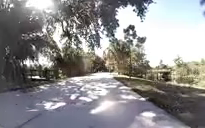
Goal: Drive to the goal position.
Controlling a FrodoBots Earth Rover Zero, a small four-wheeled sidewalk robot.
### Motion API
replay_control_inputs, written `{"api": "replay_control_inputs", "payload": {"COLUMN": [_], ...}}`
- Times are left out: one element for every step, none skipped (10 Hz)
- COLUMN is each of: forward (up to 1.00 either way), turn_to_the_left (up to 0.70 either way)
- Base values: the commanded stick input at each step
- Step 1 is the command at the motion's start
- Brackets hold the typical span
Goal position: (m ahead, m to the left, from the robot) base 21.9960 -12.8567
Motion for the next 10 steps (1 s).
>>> {"api": "replay_control_inputs", "payload": {"forward": [0.84,0.84,0.84,0.84,0.84,0.84,0.84,0.84,0.84,0.84], "turn_to_the_left": [0.00,0.00,0.00,0.00,0.00,0.00,0.00,0.00,0.00,0.00]}}
